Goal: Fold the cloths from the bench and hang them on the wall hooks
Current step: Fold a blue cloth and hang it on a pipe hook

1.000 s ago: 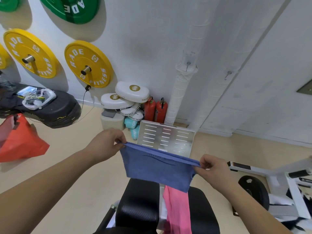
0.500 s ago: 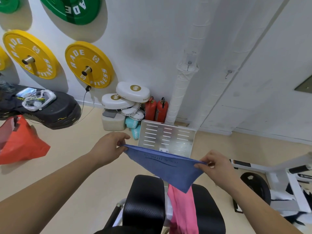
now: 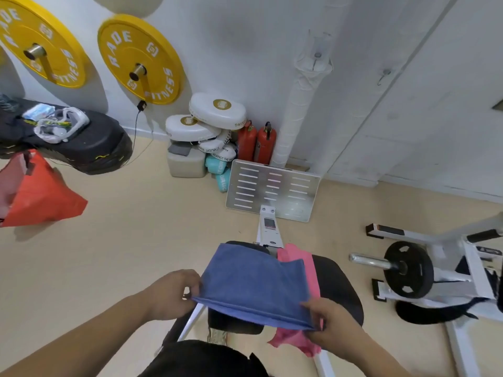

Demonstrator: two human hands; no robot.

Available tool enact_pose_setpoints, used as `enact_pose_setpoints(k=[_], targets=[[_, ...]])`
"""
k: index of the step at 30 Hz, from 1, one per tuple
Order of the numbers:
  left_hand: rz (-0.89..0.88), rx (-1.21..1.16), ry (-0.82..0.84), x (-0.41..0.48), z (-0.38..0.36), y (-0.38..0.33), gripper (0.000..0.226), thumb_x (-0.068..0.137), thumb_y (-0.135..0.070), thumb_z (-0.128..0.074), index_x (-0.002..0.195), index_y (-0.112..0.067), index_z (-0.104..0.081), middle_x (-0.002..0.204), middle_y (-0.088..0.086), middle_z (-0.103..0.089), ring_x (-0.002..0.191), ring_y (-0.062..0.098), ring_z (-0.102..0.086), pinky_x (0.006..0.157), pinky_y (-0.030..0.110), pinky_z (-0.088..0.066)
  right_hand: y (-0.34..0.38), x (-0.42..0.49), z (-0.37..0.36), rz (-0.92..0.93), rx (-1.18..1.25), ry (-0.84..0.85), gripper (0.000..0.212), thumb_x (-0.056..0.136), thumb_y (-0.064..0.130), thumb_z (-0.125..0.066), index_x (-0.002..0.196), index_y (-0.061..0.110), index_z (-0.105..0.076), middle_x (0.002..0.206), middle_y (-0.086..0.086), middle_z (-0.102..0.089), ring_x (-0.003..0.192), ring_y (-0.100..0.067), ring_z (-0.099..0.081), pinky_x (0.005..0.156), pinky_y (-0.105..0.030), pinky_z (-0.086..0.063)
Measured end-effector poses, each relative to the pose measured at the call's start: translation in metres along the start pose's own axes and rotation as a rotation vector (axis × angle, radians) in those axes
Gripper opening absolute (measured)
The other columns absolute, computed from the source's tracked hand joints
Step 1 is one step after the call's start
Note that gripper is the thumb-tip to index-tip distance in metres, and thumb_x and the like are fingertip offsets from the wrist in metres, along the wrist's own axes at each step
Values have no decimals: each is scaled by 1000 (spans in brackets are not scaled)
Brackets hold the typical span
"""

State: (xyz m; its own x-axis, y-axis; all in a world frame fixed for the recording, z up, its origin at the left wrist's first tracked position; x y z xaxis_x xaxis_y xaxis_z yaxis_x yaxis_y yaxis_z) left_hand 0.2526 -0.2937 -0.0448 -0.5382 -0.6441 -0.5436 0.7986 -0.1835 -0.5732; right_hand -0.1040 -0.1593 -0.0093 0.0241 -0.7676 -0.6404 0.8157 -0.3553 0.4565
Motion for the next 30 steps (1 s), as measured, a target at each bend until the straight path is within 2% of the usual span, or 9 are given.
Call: enact_pose_setpoints(k=[2,4,6,9,11,13,16,20,30], targets=[[84,-138,-17,-13,-10,0,13,76,-23,-64,68,-33,-65,102,-20,-71,102,-1,-64,89,20,-50,-8,-6,-14,-31,104,74,17,79,21,-80,95,18,-74,107,5,-71,114,11,-60,107,0,-29],[152,-270,-47,-27,-18,-2,10,75,-23,-60,70,-24,-68,106,-17,-74,111,-1,-64,97,25,-49,-18,-13,-26,-87,203,109,15,81,15,-76,83,3,-67,111,-7,-75,104,11,-66,103,-5,-40],[174,-393,-130,-40,-26,-7,13,72,-21,-57,66,-18,-67,100,-7,-78,112,5,-67,96,27,-49,-26,-16,-33,-87,218,77,10,80,14,-69,83,6,-65,107,-16,-72,86,-7,-69,85,-14,-52],[244,-477,-246,-58,-37,-9,18,74,-22,-55,69,-6,-60,88,16,-71,104,21,-71,85,33,-46,-36,-20,-41,-97,260,31,15,81,6,-63,76,13,-51,77,-10,-59,69,-10,-55,67,-13,-46],[274,-506,-278,-62,-41,-10,18,78,-22,-53,72,-9,-63,85,13,-69,87,27,-66,77,33,-46,-39,-25,-44,-102,305,-3,15,80,16,-62,75,19,-48,69,1,-49,67,-11,-49,67,-22,-45],[278,-502,-303,-58,-41,-14,17,86,-12,-54,77,-11,-68,84,8,-71,75,18,-61,73,29,-47,-39,-26,-44,-117,379,-67,15,79,21,-61,73,20,-47,67,2,-46,65,-12,-46,66,-30,-42],[288,-493,-341,-37,-37,-15,21,92,-7,-53,86,-16,-71,88,2,-75,78,14,-65,72,25,-52,-41,-12,-43,-168,456,-164,23,96,6,-59,79,12,-44,69,-1,-41,62,-12,-41,58,-18,-39],[254,-464,-361,17,-22,-12,21,98,-13,-51,90,-25,-66,91,-3,-73,88,17,-66,78,31,-52,-39,26,-30,-256,566,-268,16,97,8,-59,90,2,-47,75,-6,-39,67,-15,-38,60,-27,-36],[405,-227,-166,131,-3,16,8,97,-25,-56,97,-21,-63,85,-1,-70,80,20,-64,69,31,-52,-49,99,-16,-429,547,-294,7,93,12,-65,91,16,-59,85,-9,-69,76,-21,-64,70,-36,-53]])
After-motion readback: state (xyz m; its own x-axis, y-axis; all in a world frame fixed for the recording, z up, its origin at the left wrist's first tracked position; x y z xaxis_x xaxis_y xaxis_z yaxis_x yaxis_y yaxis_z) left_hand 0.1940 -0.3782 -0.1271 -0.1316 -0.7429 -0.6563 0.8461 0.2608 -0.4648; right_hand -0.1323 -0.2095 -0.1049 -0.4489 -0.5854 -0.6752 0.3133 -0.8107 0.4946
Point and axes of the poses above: each hand's wrist, its own x-axis towards the middle knuckle, its own z-axis out of the back of the hand, y = z × x, the point moved 4 cm from there along x, towards the middle knuckle
